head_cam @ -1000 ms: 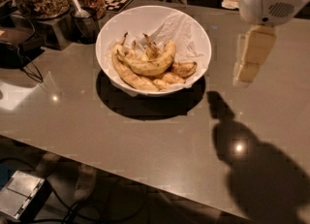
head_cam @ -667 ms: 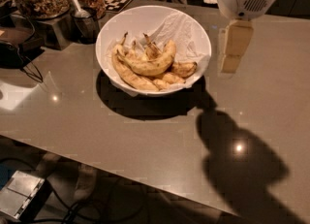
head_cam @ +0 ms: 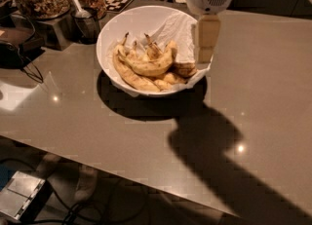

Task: Pick banana from white bowl

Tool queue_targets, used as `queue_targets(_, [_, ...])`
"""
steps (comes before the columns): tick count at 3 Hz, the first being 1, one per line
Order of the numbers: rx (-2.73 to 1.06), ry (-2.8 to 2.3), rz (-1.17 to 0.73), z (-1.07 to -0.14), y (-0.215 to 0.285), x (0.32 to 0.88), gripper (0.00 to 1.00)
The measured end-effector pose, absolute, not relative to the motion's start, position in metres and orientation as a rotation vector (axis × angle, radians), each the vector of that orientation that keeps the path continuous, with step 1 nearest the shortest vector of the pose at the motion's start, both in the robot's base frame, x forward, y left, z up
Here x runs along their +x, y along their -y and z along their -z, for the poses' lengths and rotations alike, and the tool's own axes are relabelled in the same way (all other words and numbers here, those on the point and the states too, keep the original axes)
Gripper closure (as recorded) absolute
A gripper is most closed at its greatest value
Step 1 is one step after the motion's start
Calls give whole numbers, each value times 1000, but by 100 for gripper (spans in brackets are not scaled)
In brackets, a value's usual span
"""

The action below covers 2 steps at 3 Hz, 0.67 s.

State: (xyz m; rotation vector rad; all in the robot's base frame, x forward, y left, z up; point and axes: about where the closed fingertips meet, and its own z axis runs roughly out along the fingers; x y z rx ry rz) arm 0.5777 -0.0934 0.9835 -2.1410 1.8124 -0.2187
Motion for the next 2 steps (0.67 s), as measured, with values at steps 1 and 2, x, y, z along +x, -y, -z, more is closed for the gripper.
queue_targets(1, [-2138, -1801, 221, -984, 89, 580, 0])
queue_targets(2, [-2155, -1762, 210, -980, 77, 598, 0])
